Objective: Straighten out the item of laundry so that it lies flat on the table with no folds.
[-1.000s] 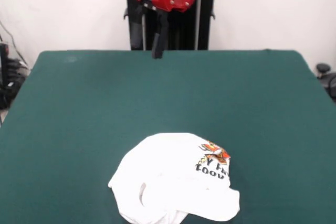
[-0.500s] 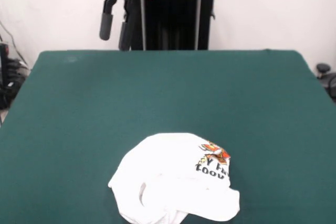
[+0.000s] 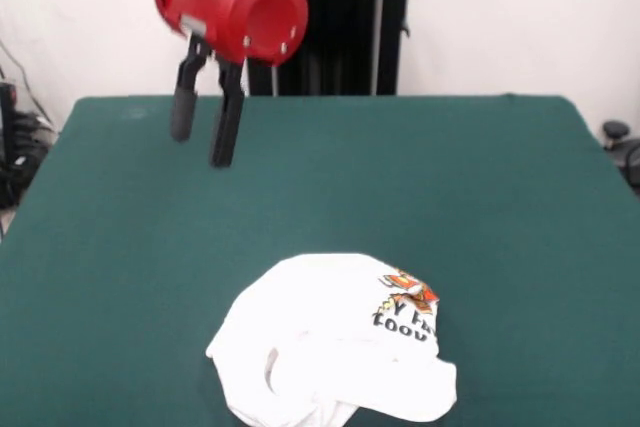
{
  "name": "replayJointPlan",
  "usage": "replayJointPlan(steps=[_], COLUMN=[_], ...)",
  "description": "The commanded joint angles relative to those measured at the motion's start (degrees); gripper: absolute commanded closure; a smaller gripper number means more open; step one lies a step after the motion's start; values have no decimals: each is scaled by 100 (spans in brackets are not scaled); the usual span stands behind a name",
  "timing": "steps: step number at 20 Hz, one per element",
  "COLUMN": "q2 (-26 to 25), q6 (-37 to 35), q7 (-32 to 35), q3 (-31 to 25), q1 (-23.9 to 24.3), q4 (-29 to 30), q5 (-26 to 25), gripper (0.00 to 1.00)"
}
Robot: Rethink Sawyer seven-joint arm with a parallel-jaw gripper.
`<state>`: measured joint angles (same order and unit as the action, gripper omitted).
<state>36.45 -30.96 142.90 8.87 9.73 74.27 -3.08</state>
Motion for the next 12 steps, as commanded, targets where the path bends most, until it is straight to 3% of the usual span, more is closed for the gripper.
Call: replayJointPlan(steps=[1, 9, 12], q2=[-1136, -1794, -1938], q6=[-575, -1109, -847], q7=[-292, -126, 140], q3=[-852, -932, -881], q1=[-223, -413, -525], q4=[-882, -1885, -2036], q5=[-66, 200, 231], gripper=[0, 0, 0])
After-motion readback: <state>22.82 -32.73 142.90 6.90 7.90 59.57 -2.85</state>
